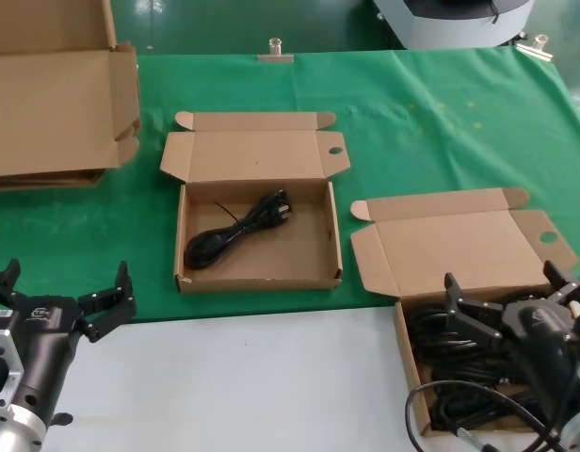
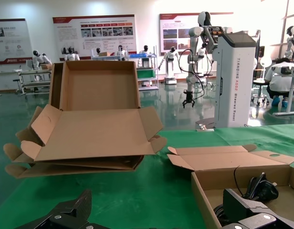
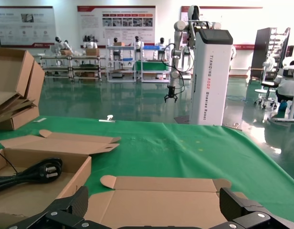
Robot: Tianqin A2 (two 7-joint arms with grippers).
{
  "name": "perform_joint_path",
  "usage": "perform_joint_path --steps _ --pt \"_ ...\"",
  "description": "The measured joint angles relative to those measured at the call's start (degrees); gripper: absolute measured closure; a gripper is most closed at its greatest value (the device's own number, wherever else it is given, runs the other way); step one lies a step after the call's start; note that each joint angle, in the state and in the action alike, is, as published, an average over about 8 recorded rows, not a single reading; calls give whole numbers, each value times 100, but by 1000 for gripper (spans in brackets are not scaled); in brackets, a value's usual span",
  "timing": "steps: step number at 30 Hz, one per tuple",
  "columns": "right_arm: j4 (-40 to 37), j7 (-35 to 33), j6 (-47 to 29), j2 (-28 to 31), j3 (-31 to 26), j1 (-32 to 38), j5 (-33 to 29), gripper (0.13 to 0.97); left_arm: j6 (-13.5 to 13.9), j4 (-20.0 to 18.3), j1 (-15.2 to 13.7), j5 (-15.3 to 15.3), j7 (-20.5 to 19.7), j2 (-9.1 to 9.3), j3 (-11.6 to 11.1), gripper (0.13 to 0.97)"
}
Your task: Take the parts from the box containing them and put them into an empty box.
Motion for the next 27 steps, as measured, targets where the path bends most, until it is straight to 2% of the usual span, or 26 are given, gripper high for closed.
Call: perform_joint_path --steps 27 --pt "0 0 0 0 0 0 0 129 0 0 0 0 0 0 0 132"
